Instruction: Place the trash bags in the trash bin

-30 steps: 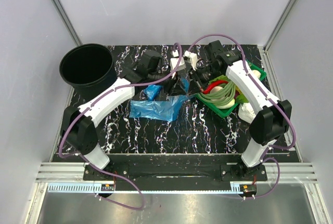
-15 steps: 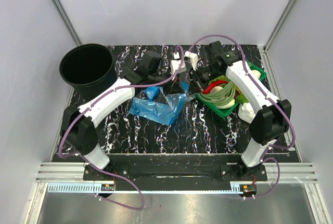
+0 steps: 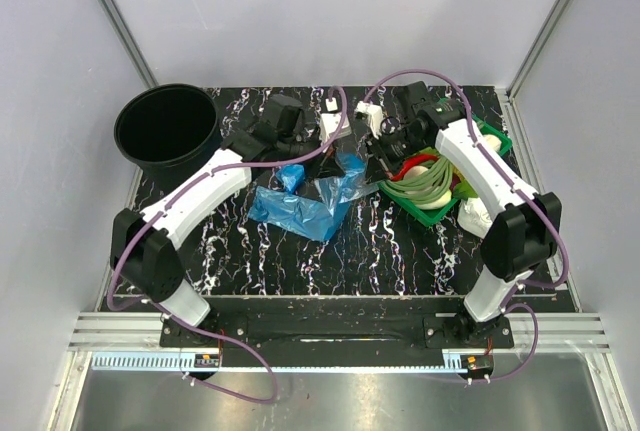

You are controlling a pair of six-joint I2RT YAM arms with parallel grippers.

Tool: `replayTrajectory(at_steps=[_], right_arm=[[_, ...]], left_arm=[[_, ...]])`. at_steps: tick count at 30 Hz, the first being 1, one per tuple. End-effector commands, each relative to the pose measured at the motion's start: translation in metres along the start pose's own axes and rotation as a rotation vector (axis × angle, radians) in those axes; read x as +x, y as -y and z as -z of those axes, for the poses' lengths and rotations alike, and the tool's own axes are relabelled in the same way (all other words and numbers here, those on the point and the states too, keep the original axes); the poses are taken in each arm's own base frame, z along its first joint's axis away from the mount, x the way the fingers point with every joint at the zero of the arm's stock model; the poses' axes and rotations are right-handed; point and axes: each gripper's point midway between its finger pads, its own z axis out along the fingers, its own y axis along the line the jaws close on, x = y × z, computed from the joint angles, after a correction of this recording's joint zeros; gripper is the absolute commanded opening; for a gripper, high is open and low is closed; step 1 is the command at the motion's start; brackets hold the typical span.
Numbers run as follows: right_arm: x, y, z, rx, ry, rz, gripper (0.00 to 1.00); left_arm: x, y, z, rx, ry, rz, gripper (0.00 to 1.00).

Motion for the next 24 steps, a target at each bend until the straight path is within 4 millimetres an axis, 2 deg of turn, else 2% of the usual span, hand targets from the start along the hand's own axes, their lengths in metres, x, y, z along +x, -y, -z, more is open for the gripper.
replayTrajectory(at_steps=[1, 8, 12, 19, 24], right_arm=[[0.002, 0.006, 0.019, 0.082, 0.009, 0.021, 0.0], [0.002, 0.01, 0.022, 0.111, 0.007, 0.024, 0.0], [0.003, 0.018, 0.026, 0.162, 0.0, 0.01, 0.0], [0.001, 0.042, 0.042, 0.294, 0.006, -0.02, 0.0], [-0.001, 0.053, 0.05, 0.368, 0.015, -0.03, 0.0]], left_arm=[[-0.029, 0.0, 0.027, -0.053, 0.048, -0.082, 0.0], [-0.027, 0.0, 0.031, -0.061, 0.038, -0.077, 0.0], [-0.028, -0.006, 0.042, -0.092, 0.029, -0.087, 0.0], [-0.028, -0.021, 0.081, -0.168, -0.004, -0.104, 0.0], [-0.024, -0.019, 0.103, -0.187, -0.021, -0.094, 0.0]])
